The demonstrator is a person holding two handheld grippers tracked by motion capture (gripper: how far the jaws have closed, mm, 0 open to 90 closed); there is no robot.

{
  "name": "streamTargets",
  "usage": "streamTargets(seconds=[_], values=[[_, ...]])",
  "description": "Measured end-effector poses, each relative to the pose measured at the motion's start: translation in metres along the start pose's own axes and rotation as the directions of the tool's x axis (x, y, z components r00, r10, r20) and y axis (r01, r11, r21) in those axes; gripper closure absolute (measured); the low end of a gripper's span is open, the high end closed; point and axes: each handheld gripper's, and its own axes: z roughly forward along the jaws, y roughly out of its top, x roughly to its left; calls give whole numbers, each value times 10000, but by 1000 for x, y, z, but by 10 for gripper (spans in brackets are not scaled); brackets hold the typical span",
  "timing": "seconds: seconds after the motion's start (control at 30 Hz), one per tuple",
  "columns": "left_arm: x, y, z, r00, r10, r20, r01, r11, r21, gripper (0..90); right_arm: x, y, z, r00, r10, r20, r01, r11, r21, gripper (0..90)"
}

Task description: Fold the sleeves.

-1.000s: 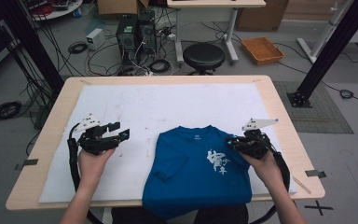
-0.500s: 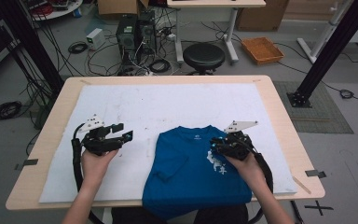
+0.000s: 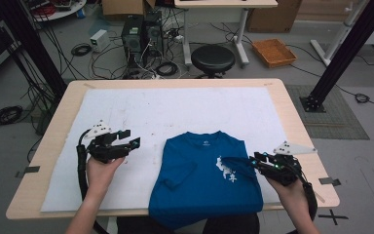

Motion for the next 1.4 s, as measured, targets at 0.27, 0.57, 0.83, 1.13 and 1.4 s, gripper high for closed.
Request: streamTargets(seconds=[0.27, 0.57, 0.83, 1.13, 1.4], values=[[-4, 0, 3, 9999, 51, 87, -52, 10000, 55, 409, -4, -15, 13, 9989, 461, 91, -465, 9970, 611, 720], [-2, -2, 3, 10000, -45, 73, 44, 9999, 125, 409, 11, -15, 16, 9939, -744, -814, 805, 9941, 732, 900], [-3, -2, 3, 10000, -22, 89, 21, 9999, 101, 409, 25, -17, 14, 9867, -1422, -791, 1477, 9866, 688, 742], [-3, -2, 3, 9999, -18, 103, 16, 9999, 126, 409, 22, -20, 17, 9916, -1206, 475, 1159, 9890, 922, 692], [-3, -2, 3, 10000, -27, 90, 25, 9999, 168, 409, 25, -21, 21, 9859, -1673, 25, 1657, 9785, 1229, 892]])
